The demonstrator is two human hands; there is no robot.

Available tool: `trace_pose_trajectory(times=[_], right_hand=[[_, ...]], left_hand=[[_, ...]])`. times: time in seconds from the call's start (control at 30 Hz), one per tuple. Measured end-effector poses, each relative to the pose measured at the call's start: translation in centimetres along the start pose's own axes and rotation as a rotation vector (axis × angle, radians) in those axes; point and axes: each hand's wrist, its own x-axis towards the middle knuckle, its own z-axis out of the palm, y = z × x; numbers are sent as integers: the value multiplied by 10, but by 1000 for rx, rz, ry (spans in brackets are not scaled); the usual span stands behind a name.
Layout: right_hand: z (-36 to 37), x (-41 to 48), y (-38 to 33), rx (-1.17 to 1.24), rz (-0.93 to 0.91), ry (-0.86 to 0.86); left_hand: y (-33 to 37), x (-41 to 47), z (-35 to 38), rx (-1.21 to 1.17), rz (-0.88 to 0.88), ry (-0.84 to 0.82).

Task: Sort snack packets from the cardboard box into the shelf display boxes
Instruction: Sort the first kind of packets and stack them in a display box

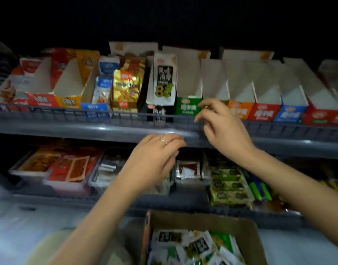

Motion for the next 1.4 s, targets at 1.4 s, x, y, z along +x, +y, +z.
trace_pose_trajectory(times=[1.4], right_hand=[[144, -366, -17, 753, 1175, -776]], left_hand=[[80, -184, 109, -374, -201, -895]])
